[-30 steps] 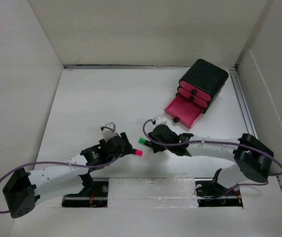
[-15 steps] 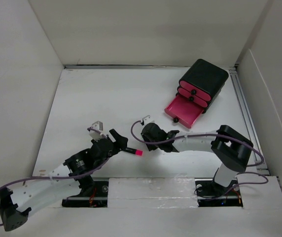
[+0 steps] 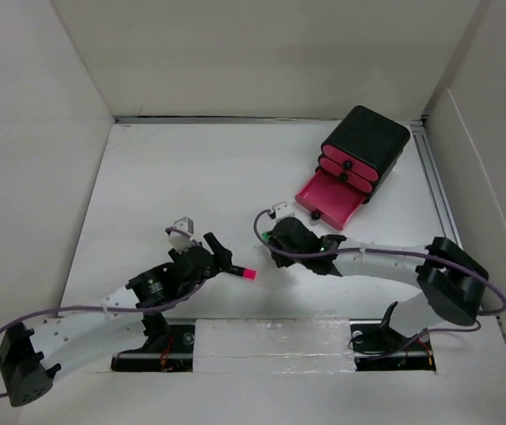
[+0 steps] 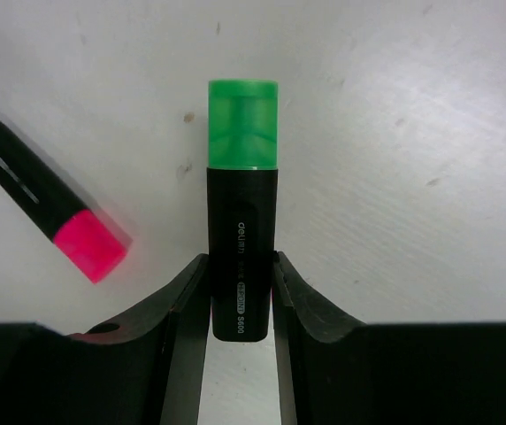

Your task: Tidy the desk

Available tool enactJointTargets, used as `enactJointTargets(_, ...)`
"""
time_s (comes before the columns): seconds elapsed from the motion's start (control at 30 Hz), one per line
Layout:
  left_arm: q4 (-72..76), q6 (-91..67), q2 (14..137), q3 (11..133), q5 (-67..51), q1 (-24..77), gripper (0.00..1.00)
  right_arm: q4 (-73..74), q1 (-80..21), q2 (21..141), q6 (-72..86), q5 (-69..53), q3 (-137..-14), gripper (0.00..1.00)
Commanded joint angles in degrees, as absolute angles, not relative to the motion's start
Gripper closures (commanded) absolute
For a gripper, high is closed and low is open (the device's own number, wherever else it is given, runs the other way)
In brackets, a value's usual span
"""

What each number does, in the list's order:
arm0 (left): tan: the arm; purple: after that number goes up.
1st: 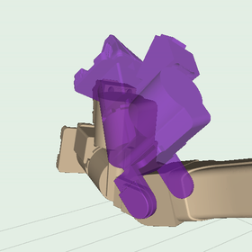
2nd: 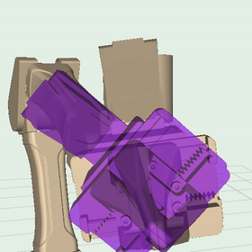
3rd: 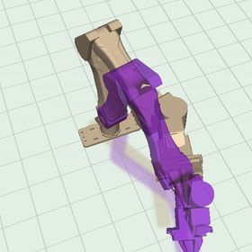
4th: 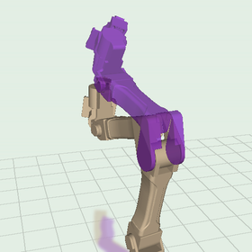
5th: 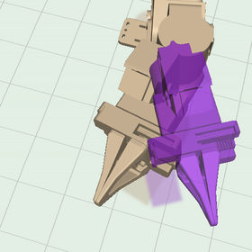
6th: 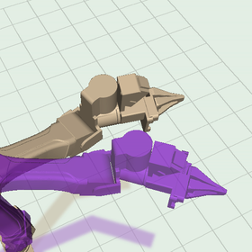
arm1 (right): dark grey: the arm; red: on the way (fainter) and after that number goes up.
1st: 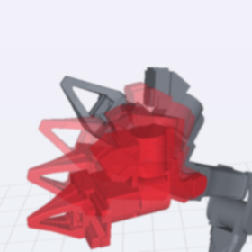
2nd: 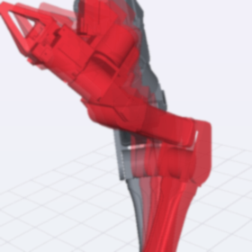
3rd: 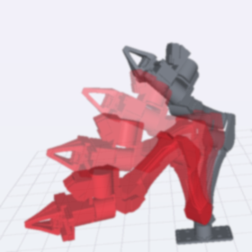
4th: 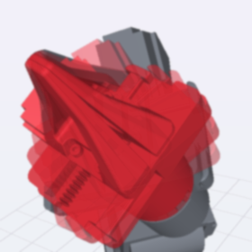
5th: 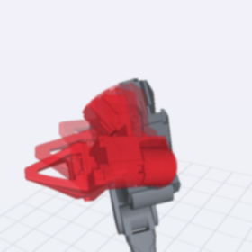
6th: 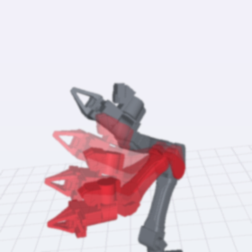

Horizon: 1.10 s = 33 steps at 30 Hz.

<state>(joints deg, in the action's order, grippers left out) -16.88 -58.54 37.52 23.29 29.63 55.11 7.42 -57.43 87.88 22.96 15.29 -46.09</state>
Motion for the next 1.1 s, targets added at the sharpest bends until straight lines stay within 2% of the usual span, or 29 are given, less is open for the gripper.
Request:
enactJointTargets(0.0,-14.9,-57.5,43.2,25.0,28.4,55.3,0.26,7.2,-53.6,79.9,23.9,17.5,-47.5,0.96)
enactJointTargets(0.23,-12.7,-55.5,45.5,24.4,24.9,55.3,0.23,10.4,-40.4,76.2,21.4,20.7,-50.6,0.95)
enactJointTargets(0.37,-14.2,-54.1,48.2,24.9,22.2,55.3,0.14,11.3,-33.9,78.0,20.7,24.2,-54.0,0.94)
enactJointTargets(0.5,-16.2,-53.9,51.5,25.8,21.8,55.3,0.13,10.6,-29.5,82.5,20.7,26.0,-56.9,0.90)
enactJointTargets(0.57,-16.2,-53.9,51.8,26.1,21.7,55.3,0.13,9.8,-28.0,84.2,21.1,27.4,-58.3,0.81)
enactJointTargets(0.6,-16.0,-53.8,51.8,26.1,21.5,55.3,0.13,10.2,-27.4,85.9,21.8,28.2,-59.8,0.67)
enactJointTargets(0.73,-16.0,-53.9,53.2,26.6,21.4,55.3,0.13,10.4,-27.9,85.5,23.1,28.6,-60.4,0.44)
enactJointTargets(0.83,-15.4,-54.0,54.7,26.6,21.0,55.3,0.13,9.1,-30.3,83.2,23.7,28.0,-57.8,0.38)
enactJointTargets(0.9,-14.8,-54.0,55.7,26.6,20.7,55.3,0.13,8.6,-32.1,80.4,24.2,28.0,-56.0,0.37)
enactJointTargets(0.97,-14.1,-54.1,56.6,26.9,20.1,55.3,0.13,8.2,-33.6,76.4,24.3,26.8,-54.5,0.43)
enactJointTargets(1.0,-14.0,-54.1,57.4,27.0,20.1,55.3,0.13,6.4,-35.7,74.6,24.2,25.9,-53.4,0.49)
enactJointTargets(1.03,-13.8,-54.2,57.8,27.0,20.0,55.3,0.13,5.3,-36.8,72.5,24.0,23.8,-50.9,0.62)
enactJointTargets(1.07,-13.8,-54.6,58.3,27.2,20.2,55.3,0.13,4.1,-37.9,68.5,23.8,22.6,-49.5,0.70)
